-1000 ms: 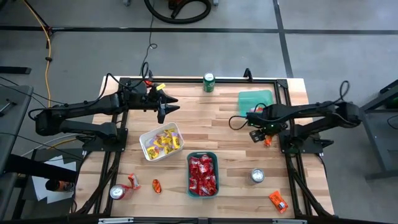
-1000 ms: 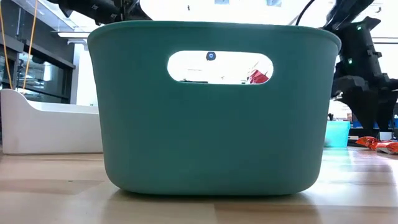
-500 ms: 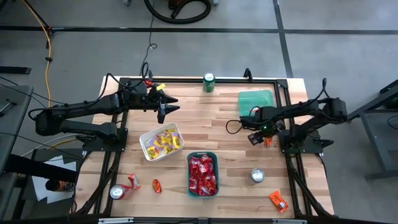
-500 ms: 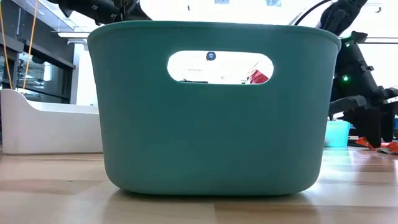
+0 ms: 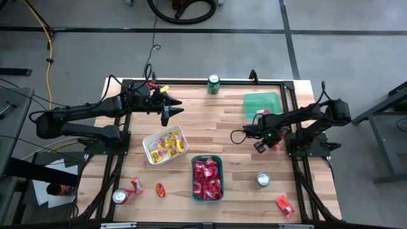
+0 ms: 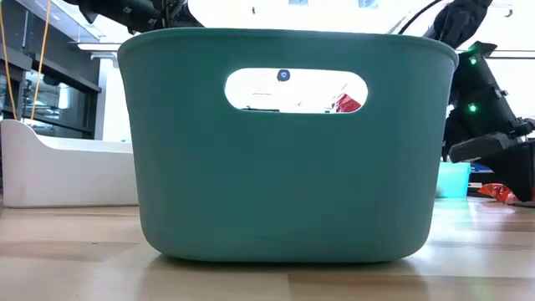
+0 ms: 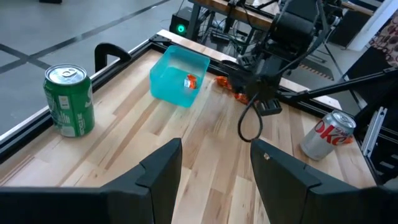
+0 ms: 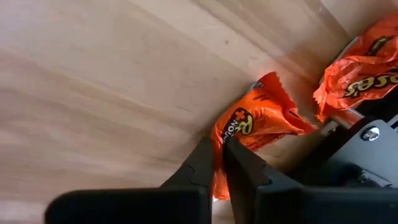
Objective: Sort candy
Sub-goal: Put the orange chocolate into the transparent green bin
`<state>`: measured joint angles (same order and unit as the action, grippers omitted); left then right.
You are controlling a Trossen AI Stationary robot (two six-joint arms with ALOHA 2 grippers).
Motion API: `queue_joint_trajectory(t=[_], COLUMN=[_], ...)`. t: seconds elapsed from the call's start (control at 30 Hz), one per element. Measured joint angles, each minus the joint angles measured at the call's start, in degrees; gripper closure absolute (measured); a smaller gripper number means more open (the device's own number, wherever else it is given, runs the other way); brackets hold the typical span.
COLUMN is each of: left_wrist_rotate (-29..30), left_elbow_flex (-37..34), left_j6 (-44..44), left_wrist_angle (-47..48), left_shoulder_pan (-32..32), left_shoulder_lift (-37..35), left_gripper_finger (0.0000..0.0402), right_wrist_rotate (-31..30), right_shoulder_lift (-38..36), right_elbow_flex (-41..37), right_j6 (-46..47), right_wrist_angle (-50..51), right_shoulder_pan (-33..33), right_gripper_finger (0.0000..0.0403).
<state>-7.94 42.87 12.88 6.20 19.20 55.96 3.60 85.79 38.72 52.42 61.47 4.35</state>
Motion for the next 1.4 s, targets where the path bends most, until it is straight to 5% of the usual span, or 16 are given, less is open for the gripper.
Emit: queue_joint_trajectory(t=[0.27, 0.5, 0.7, 1.0, 1.2, 1.4], left_wrist_rotate=[0.1, 1.0, 1.0, 1.0, 1.1, 1.1], left_elbow_flex=[0.0, 0.0, 0.0, 0.0, 0.0, 0.0], left_j6=[0.0, 0.0, 0.0, 0.0, 0.0, 0.0], left_wrist_angle=[0.0, 0.0, 0.0, -0.1, -0.1, -0.1], left_shoulder_pan=[0.0, 0.0, 0.0, 0.0, 0.0, 0.0], left_shoulder_lift=[0.0, 0.0, 0.0, 0.0, 0.0, 0.0], left_gripper_finger=[0.0224, 0.0224, 0.0224, 0.0224, 0.0224, 0.0224], right_wrist_rotate=[0.4, 5.9, 2.3, 3.6, 3.4, -4.4], right_shoulder_lift=[-6.5, -17.2, -25.4, -27.0, -27.6, -31.1], right_elbow_flex=[9.7, 18.3, 18.0, 9.8, 9.3, 9.3], right_j6=[-8.1, -29.4, -37.0, -33.1, -32.8, -24.5], right_wrist_angle=[-0.4, -19.7, -39.6, -58.6, -59.4, -49.9], right_shoulder_pan=[-1.5, -1.5, 0.0, 1.2, 1.5, 9.6], right_gripper_finger=[0.0394, 0.0391, 0.0394, 0.0396, 0.0396, 0.0396])
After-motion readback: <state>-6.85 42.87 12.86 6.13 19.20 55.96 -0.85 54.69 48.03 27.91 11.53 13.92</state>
